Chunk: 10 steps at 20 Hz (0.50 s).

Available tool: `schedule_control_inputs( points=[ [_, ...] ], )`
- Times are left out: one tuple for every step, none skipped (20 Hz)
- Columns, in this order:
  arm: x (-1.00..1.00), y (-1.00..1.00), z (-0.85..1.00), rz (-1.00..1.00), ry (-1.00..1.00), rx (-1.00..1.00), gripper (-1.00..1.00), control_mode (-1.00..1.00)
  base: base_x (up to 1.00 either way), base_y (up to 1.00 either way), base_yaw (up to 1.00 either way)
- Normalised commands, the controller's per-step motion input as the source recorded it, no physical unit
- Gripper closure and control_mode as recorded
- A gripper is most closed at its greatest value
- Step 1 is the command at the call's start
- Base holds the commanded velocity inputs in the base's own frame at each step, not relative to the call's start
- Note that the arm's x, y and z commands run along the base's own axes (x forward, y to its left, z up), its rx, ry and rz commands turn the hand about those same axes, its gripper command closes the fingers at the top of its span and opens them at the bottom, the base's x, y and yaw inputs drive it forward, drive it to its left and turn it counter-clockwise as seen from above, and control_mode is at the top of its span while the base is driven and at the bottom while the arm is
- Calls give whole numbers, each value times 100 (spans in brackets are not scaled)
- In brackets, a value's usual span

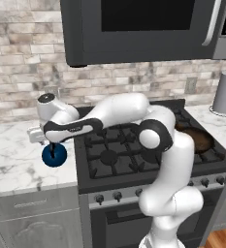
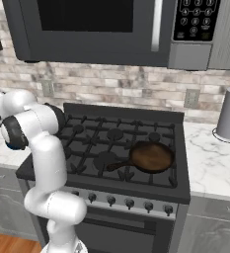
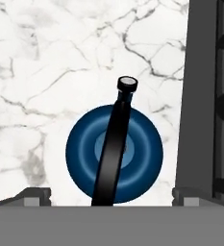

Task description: Pick the kettle from the counter and place it on a stove burner. Then turn the burner on.

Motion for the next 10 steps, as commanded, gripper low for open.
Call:
schedule_control_inputs(
  points=[
    [34,17,-19,0,0,0,-100,-100,0,0,0],
    [32,15,-16,0,0,0,-100,-100,0,0,0],
    [29,14,-17,0,0,0,-100,-100,0,0,0],
    [25,11,-18,0,0,0,-100,-100,0,0,0],
    [23,13,-19,0,0,0,-100,-100,0,0,0],
    [23,14,-21,0,0,0,-100,-100,0,0,0],
    [21,15,-25,0,0,0,-100,-100,0,0,0],
    [19,11,-24,0,0,0,-100,-100,0,0,0],
    [13,7,-24,0,0,0,-100,-100,0,0,0],
    [9,3,-24,0,0,0,-100,-100,0,0,0]
  ],
)
